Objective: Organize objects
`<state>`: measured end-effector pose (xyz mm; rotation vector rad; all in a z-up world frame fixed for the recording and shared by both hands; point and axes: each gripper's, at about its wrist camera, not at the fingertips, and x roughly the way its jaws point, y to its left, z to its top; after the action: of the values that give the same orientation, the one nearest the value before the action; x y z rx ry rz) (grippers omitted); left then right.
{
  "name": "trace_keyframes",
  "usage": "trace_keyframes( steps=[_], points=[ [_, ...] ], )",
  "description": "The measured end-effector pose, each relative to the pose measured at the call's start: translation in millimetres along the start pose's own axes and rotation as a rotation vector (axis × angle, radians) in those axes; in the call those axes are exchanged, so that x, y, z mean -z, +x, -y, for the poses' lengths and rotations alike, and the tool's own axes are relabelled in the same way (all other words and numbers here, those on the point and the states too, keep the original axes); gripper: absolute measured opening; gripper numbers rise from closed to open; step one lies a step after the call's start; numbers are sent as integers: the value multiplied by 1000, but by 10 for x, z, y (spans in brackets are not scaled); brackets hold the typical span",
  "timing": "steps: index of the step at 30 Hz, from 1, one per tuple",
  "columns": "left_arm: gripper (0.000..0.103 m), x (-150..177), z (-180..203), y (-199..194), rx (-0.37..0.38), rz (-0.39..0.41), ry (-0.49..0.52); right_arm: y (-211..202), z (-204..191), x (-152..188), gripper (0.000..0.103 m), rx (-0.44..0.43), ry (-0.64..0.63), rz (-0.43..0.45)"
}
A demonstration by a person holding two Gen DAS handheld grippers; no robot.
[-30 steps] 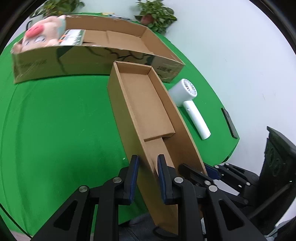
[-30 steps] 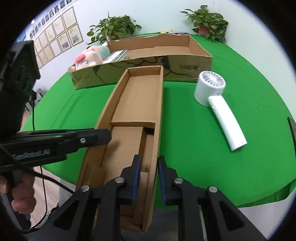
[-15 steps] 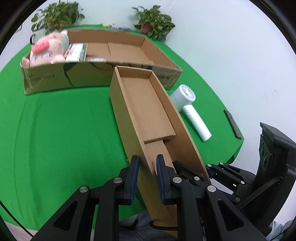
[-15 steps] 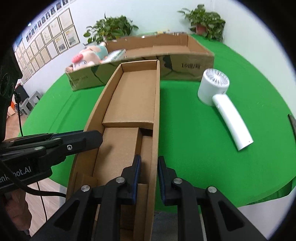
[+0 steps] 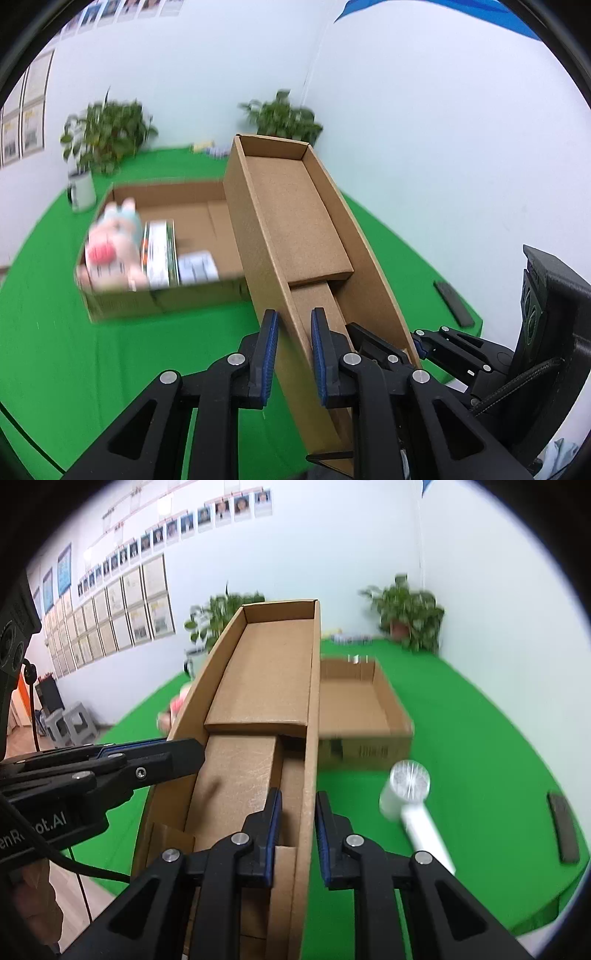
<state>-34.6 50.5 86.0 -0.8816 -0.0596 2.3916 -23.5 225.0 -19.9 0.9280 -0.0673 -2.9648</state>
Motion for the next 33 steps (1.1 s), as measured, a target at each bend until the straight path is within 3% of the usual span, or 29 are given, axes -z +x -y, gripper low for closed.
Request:
trace_keyframes(
  steps=[5,16,23,33],
  points=[
    [14,-585,-81,48,-44,42,55,118,-11,-459,17,13,-29,31],
    [14,-1857,-555,669,-92,-25,42,936,196,-1458,16,-26,-38,-63],
    [14,-2107,-804,1266,-98,-89,13,1389,312,-1521,16,-39,-18,-123],
    [14,-1863,-1151,2339,-92,-256,-38,2137,451,-1309,16,-22,-35,-260]
  ],
)
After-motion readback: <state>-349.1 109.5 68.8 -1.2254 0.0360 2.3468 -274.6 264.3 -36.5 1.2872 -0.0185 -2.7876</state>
